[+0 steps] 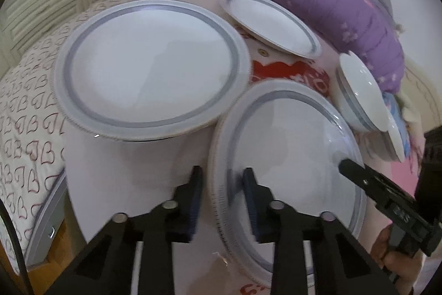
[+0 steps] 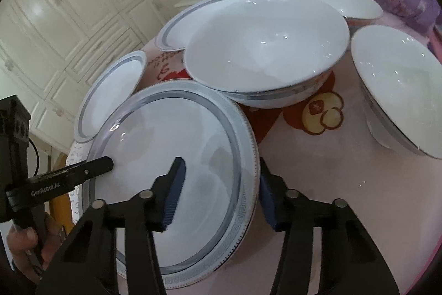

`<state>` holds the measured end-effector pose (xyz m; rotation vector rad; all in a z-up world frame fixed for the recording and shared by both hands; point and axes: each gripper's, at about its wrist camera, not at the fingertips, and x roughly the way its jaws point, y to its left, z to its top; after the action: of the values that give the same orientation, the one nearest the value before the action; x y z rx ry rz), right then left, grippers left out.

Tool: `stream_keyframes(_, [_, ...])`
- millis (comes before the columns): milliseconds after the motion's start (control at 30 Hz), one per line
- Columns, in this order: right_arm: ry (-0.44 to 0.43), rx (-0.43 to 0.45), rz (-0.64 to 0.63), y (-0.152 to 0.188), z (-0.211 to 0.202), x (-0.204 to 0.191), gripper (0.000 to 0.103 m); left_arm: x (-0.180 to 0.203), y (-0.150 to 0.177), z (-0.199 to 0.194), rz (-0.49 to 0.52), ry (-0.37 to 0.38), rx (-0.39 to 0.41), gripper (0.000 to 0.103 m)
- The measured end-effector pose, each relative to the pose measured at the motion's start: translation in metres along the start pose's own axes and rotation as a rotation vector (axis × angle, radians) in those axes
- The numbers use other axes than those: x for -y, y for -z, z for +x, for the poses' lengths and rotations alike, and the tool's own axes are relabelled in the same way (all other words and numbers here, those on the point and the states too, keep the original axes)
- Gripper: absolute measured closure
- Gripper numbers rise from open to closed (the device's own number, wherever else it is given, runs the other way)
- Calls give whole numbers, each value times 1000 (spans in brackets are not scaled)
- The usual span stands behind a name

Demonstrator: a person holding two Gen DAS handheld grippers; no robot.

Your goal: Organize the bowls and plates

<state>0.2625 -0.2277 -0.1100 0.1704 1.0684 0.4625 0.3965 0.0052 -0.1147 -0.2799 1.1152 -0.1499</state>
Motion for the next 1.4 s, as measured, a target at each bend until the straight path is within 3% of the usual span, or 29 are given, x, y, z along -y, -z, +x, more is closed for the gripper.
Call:
stream_keyframes(67, [20, 5, 29, 1, 0, 4, 71, 0, 3, 2, 17, -4, 1, 83])
stream_keyframes(167, [35, 9, 69, 3, 0, 10, 80, -5, 6, 2, 18, 30, -10, 84])
stream_keyframes(633, [60, -1, 104, 5, -1, 1, 80, -10, 14, -3, 39, 46, -18, 84])
stream_keyframes(1400, [35, -34, 48, 53, -37, -48, 80, -40, 59, -78, 36, 35, -15, 82])
